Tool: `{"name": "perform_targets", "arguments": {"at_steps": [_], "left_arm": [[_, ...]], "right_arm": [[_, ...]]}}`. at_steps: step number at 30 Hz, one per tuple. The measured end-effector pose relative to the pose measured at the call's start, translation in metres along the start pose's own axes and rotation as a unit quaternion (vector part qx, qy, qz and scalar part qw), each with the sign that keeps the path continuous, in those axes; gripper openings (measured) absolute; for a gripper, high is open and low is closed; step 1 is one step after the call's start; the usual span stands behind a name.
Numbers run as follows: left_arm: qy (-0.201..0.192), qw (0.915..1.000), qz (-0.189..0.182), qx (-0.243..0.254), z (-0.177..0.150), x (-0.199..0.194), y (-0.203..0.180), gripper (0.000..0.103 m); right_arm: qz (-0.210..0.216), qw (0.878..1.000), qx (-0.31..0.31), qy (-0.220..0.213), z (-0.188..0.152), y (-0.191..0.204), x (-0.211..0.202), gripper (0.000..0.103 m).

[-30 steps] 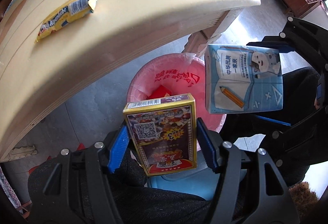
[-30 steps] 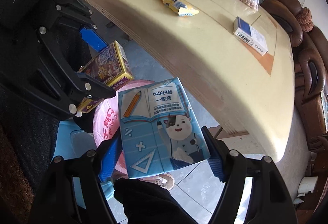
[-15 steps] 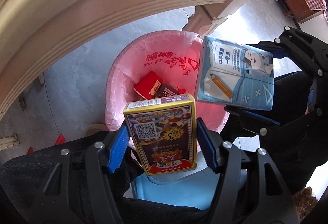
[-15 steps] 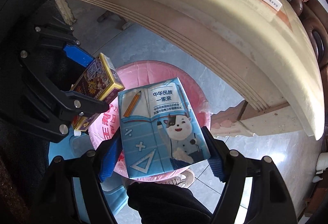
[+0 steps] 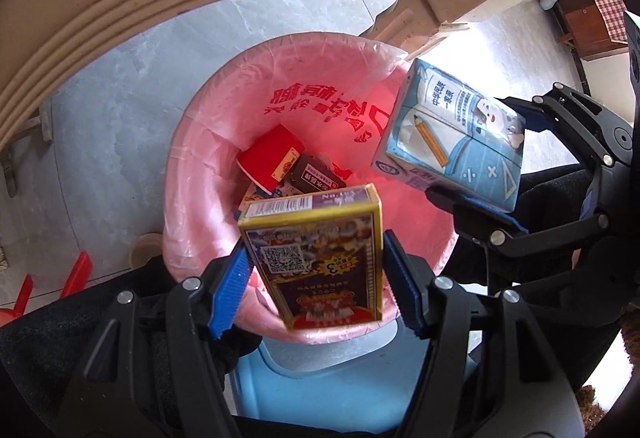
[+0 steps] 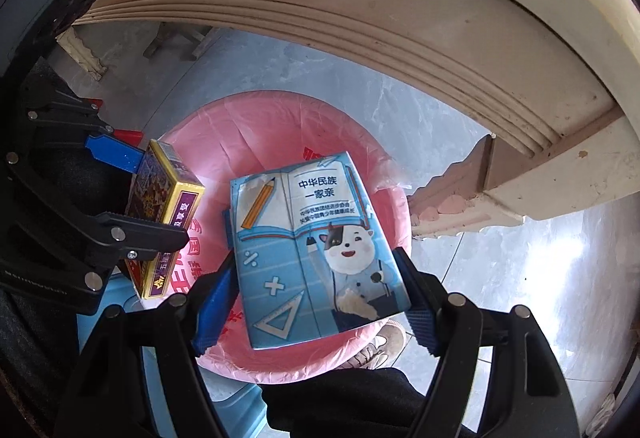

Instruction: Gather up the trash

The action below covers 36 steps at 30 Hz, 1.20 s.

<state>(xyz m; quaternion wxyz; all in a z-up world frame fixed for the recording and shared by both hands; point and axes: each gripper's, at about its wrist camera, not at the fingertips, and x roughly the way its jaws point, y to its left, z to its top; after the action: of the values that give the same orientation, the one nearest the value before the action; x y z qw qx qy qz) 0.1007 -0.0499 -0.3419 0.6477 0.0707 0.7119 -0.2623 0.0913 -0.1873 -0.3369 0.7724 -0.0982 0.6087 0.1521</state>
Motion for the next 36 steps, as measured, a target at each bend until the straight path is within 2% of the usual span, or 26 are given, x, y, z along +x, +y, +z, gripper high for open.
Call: {"name": "perform_targets", "arguments": {"at_steps": [3, 11, 15, 19, 26, 30, 36], "left_arm": [[0.006, 1.0, -0.002, -0.004, 0.003, 0.006, 0.004, 0.063], [0.01, 0.9999, 0.011, 0.007, 0.004, 0.008, 0.003, 0.075], [0.018, 0.9997, 0.015, 0.005, 0.005, 0.011, 0.006, 0.076], [0.019, 0.9994, 0.026, 0.012, 0.004, 0.011, 0.006, 0.08], [0.017, 0.9988, 0.043, 0.018, 0.0, 0.004, 0.002, 0.08], [0.003, 0.9976, 0.064, 0.025, -0.009, -0.015, -0.003, 0.08], [-0.029, 0.9888, 0.123, 0.079, -0.036, -0.079, -0.023, 0.081]], "right_arm": [[0.005, 1.0, 0.002, 0.005, -0.001, -0.005, 0.006, 0.072], [0.021, 1.0, -0.004, 0.018, -0.005, -0.003, 0.015, 0.073], [0.024, 0.999, -0.004, 0.02, -0.005, -0.001, 0.016, 0.08], [0.025, 0.999, -0.005, 0.022, -0.005, 0.0, 0.018, 0.081], [0.028, 0.999, -0.016, 0.027, -0.004, 0.008, 0.015, 0.081], [0.038, 0.999, -0.02, 0.014, -0.005, 0.014, 0.0, 0.081], [0.064, 0.997, -0.02, -0.032, -0.003, 0.022, -0.07, 0.081]]}}
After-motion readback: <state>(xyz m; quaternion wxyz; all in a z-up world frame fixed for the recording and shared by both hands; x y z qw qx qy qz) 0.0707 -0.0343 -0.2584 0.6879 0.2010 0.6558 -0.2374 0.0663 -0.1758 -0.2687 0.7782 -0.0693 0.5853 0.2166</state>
